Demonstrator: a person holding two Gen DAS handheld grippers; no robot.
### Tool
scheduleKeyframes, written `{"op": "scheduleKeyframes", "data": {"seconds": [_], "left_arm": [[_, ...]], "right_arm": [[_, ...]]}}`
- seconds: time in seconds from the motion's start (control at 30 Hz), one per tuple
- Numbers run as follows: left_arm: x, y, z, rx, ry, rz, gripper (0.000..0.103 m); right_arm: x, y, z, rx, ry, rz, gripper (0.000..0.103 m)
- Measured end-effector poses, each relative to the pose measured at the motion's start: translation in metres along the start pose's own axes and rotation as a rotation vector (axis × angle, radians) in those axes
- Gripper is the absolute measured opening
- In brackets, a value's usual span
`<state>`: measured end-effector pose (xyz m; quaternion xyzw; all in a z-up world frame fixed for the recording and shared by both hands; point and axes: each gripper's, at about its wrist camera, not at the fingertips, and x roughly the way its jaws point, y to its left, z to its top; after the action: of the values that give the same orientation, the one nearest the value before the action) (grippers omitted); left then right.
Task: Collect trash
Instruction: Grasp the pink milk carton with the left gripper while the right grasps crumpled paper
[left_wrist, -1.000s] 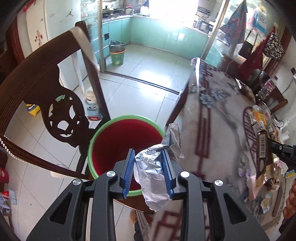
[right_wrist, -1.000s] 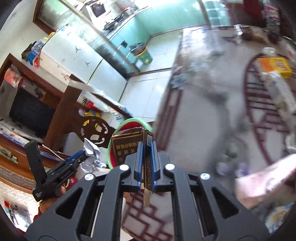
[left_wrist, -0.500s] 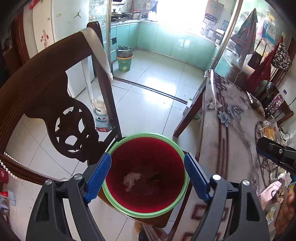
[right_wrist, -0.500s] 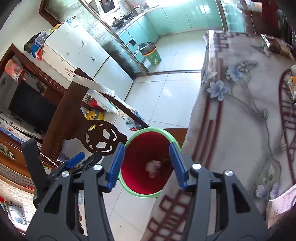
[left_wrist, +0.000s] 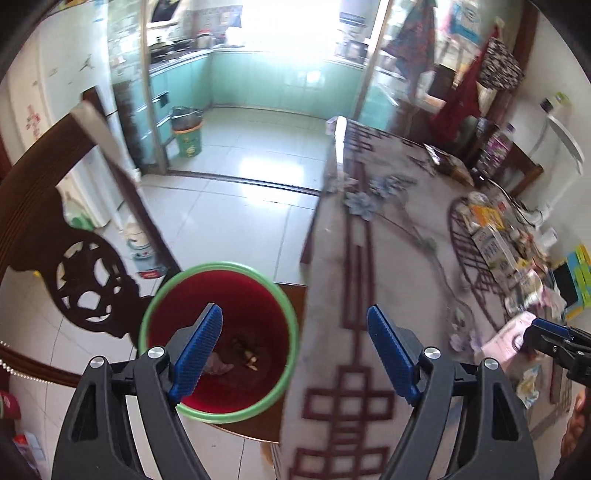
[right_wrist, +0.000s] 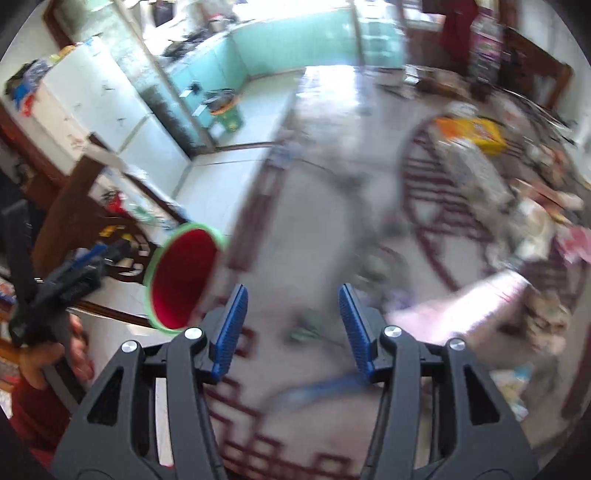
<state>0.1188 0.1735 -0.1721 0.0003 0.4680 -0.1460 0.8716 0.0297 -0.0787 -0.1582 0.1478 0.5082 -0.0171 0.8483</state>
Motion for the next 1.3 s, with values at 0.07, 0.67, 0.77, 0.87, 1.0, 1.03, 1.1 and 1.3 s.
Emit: {"op": "scheduleKeyframes", "data": {"seconds": [0.07,0.67,0.77,0.87,1.0,1.03,1.1,1.3], "left_arm": [[0.001,-0.02,-0.004,0.027,0.012,-0.031,0.077],[0.032,-0.243,-0.053,0.308,0.16,-0.258,0.078],[0.045,-0.27,-0.059,0.366,0.174,-0.269,0.078],[0.064,-0.298,-0.063,0.438,0.214,-0.263,0.078],[0.085,-0.32,-0.067,0.464,0.264,-0.284,0.078],[0.092,-0.325,-0.068,0.476,0.277,-0.284,0.078],[0.103,-0.332,-0.069,0.499,0.3,-0.281,0.078],[0.118,-0.342,-0.071,0.57,0.333,-0.302,0.064]], "right_arm": [[-0.011,-0.044,-0.011,0.052,-0.011,-0.105,0.052],[0.024,-0.276,-0.041,0.233,0.13,-0.201,0.043],[0.019,-0.286,-0.044,0.247,0.116,-0.154,0.038],[0.003,-0.295,-0.046,0.261,0.081,-0.122,0.038],[-0.016,-0.301,-0.047,0.262,0.057,-0.091,0.039],[-0.019,-0.302,-0.047,0.259,0.054,-0.086,0.039],[-0.022,-0.303,-0.045,0.258,0.05,-0.072,0.04],[-0.02,-0.306,-0.039,0.269,0.041,-0.015,0.04]]}}
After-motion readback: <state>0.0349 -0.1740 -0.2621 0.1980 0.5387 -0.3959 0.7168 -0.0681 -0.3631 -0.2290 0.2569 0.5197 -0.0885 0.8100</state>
